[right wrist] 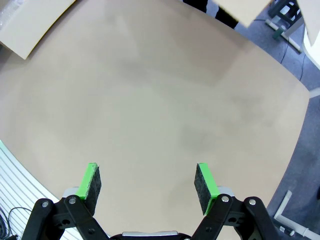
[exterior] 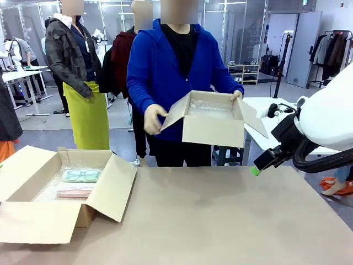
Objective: Pack the glasses set securely to prepare it for shipping.
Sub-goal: Position the Package Box on the left side of the table.
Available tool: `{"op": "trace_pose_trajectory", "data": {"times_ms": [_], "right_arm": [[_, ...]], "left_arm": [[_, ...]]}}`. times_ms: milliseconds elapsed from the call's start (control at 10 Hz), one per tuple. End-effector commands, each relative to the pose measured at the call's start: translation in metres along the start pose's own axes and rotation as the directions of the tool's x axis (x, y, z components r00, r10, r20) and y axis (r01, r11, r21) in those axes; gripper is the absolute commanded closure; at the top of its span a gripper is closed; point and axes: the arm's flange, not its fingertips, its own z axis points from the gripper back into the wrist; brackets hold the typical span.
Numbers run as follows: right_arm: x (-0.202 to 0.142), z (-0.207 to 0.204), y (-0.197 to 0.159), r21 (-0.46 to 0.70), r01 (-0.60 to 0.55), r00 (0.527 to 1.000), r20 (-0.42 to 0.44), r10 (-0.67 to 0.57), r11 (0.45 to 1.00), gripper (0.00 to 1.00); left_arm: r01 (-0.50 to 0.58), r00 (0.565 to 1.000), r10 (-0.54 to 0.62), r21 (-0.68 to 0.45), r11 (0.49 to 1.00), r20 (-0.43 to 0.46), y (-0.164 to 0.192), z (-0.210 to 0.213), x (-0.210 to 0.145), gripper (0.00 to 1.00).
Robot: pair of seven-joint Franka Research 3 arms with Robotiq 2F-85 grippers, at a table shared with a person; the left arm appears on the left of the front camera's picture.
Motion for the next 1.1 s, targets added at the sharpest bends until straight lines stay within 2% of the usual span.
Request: {"op": "trace_pose_trajectory", "data": {"times_ms": [0,100,200,300,400,500,600,700,800,1000], "right_arm": [[-0.001,0.0,0.004,-0.007,0.016,1.0,-0.008,-0.016,1.0,0.06],[-0.001,0.0,0.004,-0.007,0.016,1.0,-0.008,-0.016,1.0,0.06],[-0.001,0.0,0.004,-0.007,0.016,1.0,-0.008,-0.016,1.0,0.06],[-0.001,0.0,0.004,-0.007,0.016,1.0,-0.008,-0.016,1.0,0.06],[-0.001,0.0,0.004,-0.007,0.016,1.0,-0.008,-0.016,1.0,0.06],[-0.001,0.0,0.004,-0.007,0.016,1.0,-0.008,-0.016,1.0,0.06],[-0.001,0.0,0.004,-0.007,0.016,1.0,-0.008,-0.016,1.0,0.06],[-0.001,0.0,0.004,-0.007,0.016,1.0,-0.008,-0.016,1.0,0.06],[-0.001,0.0,0.004,-0.007,0.016,1.0,-0.008,-0.016,1.0,0.06],[-0.001,0.0,0.004,-0.007,0.016,1.0,-0.008,-0.016,1.0,0.06]], "left_arm": [[0.023,1.0,-0.024,0.041,0.999,0.006,-0.008,0.006,-0.003,0.0],[0.035,0.999,-0.036,0.075,0.997,0.02,-0.012,0.011,-0.002,0.25],[0.075,0.995,-0.081,0.129,0.989,0.049,-0.031,0.021,0.001,0.0],[0.189,0.977,-0.208,0.296,0.936,0.036,-0.068,0.025,-0.003,0.0],[0.319,0.942,-0.335,0.405,0.857,-0.034,-0.125,0.016,-0.017,0.0],[0.498,0.86,-0.485,0.465,0.732,-0.158,-0.193,-0.013,-0.047,0.0],[0.619,0.771,-0.578,0.526,0.583,-0.266,-0.24,-0.049,-0.069,0.0],[0.67,0.726,-0.609,0.526,0.524,-0.32,-0.273,-0.088,-0.076,0.0],[0.722,0.68,-0.602,0.523,0.453,-0.418,-0.29,-0.128,-0.088,0.0],[0.81,0.575,-0.627,0.475,0.345,-0.525,-0.302,-0.203,-0.125,0.0]]}}
